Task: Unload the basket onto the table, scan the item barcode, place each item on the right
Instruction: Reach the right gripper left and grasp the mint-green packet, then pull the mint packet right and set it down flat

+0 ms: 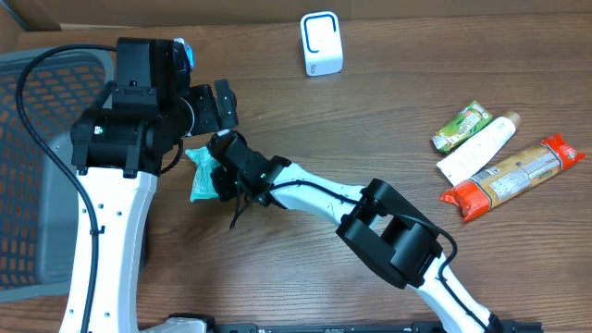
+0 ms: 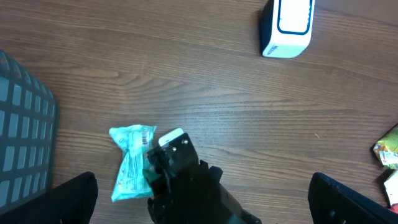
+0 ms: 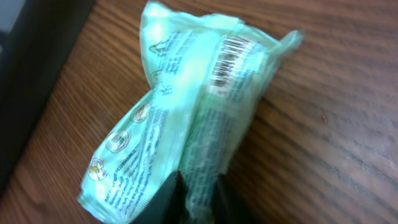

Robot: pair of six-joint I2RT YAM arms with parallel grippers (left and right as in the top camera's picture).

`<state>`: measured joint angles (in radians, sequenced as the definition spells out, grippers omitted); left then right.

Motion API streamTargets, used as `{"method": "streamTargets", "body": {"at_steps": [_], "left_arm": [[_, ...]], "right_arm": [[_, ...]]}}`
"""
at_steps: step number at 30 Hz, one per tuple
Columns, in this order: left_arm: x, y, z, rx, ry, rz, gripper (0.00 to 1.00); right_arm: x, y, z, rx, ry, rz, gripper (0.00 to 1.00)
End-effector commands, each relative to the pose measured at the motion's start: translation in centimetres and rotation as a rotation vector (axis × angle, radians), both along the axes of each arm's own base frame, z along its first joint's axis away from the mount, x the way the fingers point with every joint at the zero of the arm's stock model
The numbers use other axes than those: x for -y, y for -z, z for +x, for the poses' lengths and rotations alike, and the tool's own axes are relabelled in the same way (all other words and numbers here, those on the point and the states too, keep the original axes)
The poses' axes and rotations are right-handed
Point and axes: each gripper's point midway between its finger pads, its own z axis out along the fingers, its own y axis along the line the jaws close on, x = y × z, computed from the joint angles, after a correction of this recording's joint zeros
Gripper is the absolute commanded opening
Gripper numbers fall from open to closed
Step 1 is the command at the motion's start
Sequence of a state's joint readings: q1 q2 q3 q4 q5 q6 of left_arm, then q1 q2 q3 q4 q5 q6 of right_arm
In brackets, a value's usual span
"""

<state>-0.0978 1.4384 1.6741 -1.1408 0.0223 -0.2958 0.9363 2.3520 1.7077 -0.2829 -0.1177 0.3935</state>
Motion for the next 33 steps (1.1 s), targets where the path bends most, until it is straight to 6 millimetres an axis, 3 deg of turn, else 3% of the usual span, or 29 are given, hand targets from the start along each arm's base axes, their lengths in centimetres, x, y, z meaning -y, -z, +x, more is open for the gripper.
{"method": "streamTargets", "body": {"at_steps": [1, 5, 9, 13, 14, 16, 17, 22, 24, 27, 33], "left_arm": [[0.1, -0.3, 0.1, 0.008, 0.013, 0.004, 1.00], [0.1, -0.3, 0.1, 0.008, 0.013, 0.004, 0.99], [0.1, -0.3, 0.1, 0.008, 0.013, 0.004, 1.00], [0.1, -0.3, 0.1, 0.008, 0.013, 0.004, 1.00], [0.1, -0.3, 0.1, 0.008, 0.013, 0.004, 1.00], [0.1, -0.3, 0.1, 0.008, 0.013, 0.004, 1.00], [0.1, -0.3, 0.1, 0.008, 0.013, 0.004, 1.00], [0.1, -0.3, 0.1, 0.008, 0.013, 0.004, 1.00], [0.1, -0.3, 0.1, 0.008, 0.013, 0.004, 0.99], [0.1, -0.3, 0.1, 0.008, 0.013, 0.004, 1.00], [0.1, -0.3, 0.1, 0.008, 0.013, 0.004, 0.99]], "right_arm": [[2.2, 2.8, -1.2, -0.098, 0.006, -0.099, 0.04], [5.8, 2.1, -1.5, -0.169, 0.021, -0.196, 0.04], [9.9, -0.5, -1.0, -0.165, -0.038, -0.286, 0.04], [14.8, -3.6, 0.8, -0.142, -0.059, -0.343, 0.04], [15.9, -4.1, 1.3, -0.139, -0.064, -0.353, 0.09], [18.7, -4.6, 2.5, -0.142, -0.061, -0.378, 0.45], [19.9, -4.7, 3.1, -0.150, -0.047, -0.385, 0.56], [25.5, -4.6, 5.6, -0.252, 0.102, -0.353, 0.65], [24.7, -6.0, 5.4, -0.392, 0.115, -0.128, 0.62], [22.9, -7.7, 4.3, -0.483, 0.061, 0.038, 0.57], [17.8, -7.9, 1.0, -0.469, -0.072, 0.033, 0.61]]}}
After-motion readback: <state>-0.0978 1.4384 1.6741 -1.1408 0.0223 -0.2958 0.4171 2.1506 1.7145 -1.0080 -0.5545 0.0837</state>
